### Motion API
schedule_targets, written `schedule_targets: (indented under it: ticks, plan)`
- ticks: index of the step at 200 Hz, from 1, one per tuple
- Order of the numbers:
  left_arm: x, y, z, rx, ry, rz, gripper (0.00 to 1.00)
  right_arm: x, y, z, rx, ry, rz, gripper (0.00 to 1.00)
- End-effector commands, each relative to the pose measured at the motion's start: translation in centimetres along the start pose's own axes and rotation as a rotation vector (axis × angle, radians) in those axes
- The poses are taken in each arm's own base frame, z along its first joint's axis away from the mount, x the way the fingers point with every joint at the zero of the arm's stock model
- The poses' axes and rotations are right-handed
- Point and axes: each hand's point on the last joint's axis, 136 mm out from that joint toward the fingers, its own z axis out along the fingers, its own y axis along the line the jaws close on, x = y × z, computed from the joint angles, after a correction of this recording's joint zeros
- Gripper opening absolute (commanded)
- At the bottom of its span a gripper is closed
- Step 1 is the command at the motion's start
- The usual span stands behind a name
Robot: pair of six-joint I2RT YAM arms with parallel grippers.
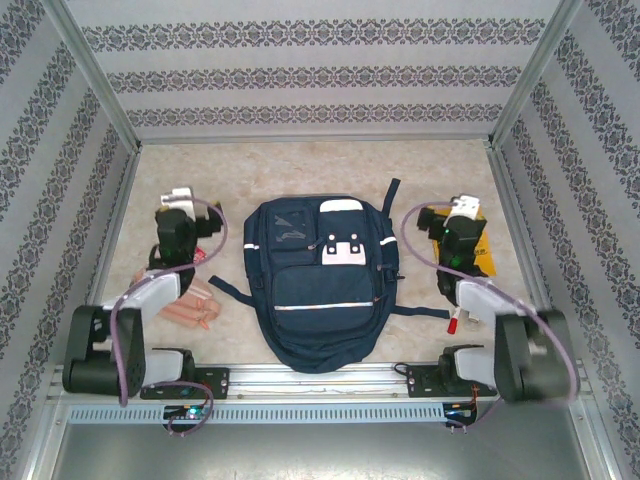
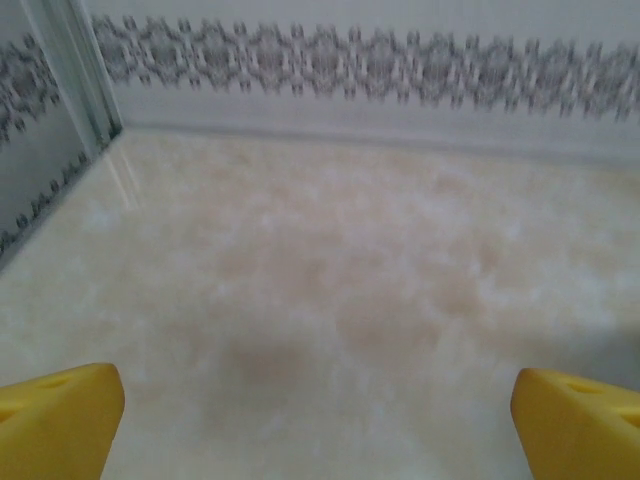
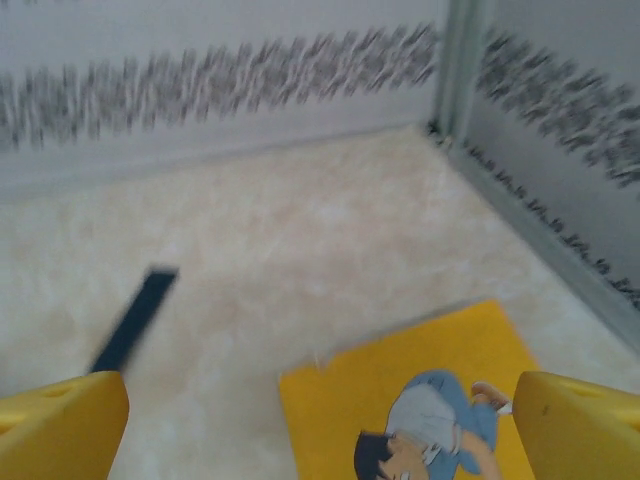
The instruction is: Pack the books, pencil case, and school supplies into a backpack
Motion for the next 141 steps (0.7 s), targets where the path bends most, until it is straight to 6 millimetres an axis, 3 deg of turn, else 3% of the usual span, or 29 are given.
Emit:
schedule_targets:
  ticks: [1, 16, 41, 56, 75, 86, 109, 122, 141]
  plan:
    - [2.0, 0.0, -2.3, -0.024, 0.279, -0.184, 0.99, -0.8, -0.9, -2.6, -0.015, 0.107, 0.284, 0.98]
    - [2.9, -1.2, -3.8, 0.043, 0.350, -0.258, 0.99, -0.1, 1.6, -4.2, -0.173, 0.195, 0.364, 0.98]
    - [2.8, -8.5, -7.3, 0.500, 0.370, -0.440, 0.99, 5.2, 3.7, -6.9, -0.222, 0.514, 0.417, 0.98]
    - [4.3, -10.3, -8.6, 0.544, 0.491, -0.543, 1.00, 8.5, 5.5, -9.1, -0.294, 0.711, 0.405, 0.96]
    - [7.9, -12.6, -11.2, 0.513, 0.687, -0.379, 0.99, 11.6, 7.5, -11.5, -0.415, 0.900, 0.370, 0.92]
    - [9.6, -12.7, -12.2, 0.452, 0.746, -0.288, 0.99, 12.8, 8.2, -12.2, -0.477, 0.955, 0.311, 0.89]
    - [12.8, -10.2, -12.4, 0.265, 0.851, -0.239, 0.99, 13.7, 9.6, -12.0, -0.530, 1.046, 0.214, 0.91]
    - [14.4, -10.3, -12.3, 0.253, 0.926, -0.206, 0.99, 13.9, 11.0, -11.3, -0.562, 1.053, 0.171, 0.92]
    - [16.4, -11.3, -11.5, 0.225, 1.034, -0.185, 0.99, 14.3, 11.3, -9.3, -0.518, 1.045, 0.087, 0.93]
